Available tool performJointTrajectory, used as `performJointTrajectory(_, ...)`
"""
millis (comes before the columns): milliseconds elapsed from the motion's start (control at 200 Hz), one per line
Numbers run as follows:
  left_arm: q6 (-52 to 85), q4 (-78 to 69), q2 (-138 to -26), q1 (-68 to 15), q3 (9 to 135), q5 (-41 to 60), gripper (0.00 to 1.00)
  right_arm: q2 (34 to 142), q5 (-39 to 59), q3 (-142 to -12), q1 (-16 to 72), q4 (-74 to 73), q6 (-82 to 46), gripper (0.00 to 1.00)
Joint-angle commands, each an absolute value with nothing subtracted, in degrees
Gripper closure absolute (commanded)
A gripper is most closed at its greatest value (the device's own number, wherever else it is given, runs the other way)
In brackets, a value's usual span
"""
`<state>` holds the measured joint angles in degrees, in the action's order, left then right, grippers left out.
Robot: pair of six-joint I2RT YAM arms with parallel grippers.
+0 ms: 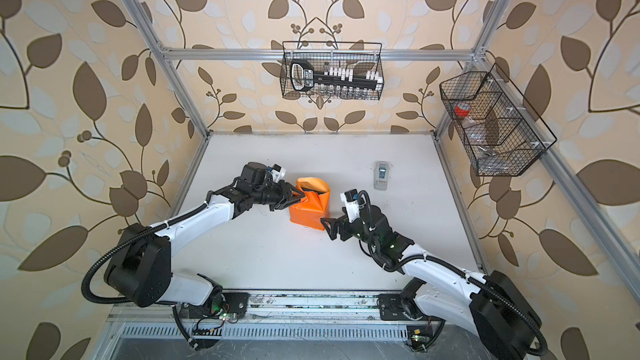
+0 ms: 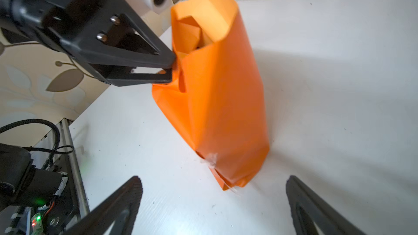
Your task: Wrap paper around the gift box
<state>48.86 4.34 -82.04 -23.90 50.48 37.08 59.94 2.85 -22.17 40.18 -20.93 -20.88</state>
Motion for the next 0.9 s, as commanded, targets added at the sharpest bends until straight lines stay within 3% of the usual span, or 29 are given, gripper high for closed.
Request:
performJointTrajectory(0, 48.1, 13.2, -85.0, -23.6, 48.0, 34.0, 0.68, 61.4, -5.3, -22.9, 40.6, -31.7, -19.4, 0.01)
performJointTrajectory(200, 47.8, 13.9, -84.7, -23.7, 48.3, 34.0, 0.68, 69.1, -11.2, -27.4, 40.9, -31.9, -18.6, 0.14)
performJointTrajectory(415, 48.0, 14.0, -84.4, -23.7, 48.5, 34.2, 0.67, 71.6, -9.6, -29.5, 41.8, -33.9, -20.2, 0.17)
performJointTrajectory(610, 48.0, 13.7, -84.8, -23.7, 48.7, 34.4, 0.67, 72.5, -5.5, -31.6, 42.0, -32.6, -20.1, 0.43)
performJointTrajectory(895, 48.1, 13.4, -84.9, -23.8, 48.2, 34.2, 0.67, 76.0, 0.6, -34.4, 42.0, -32.5, -21.8, 0.53)
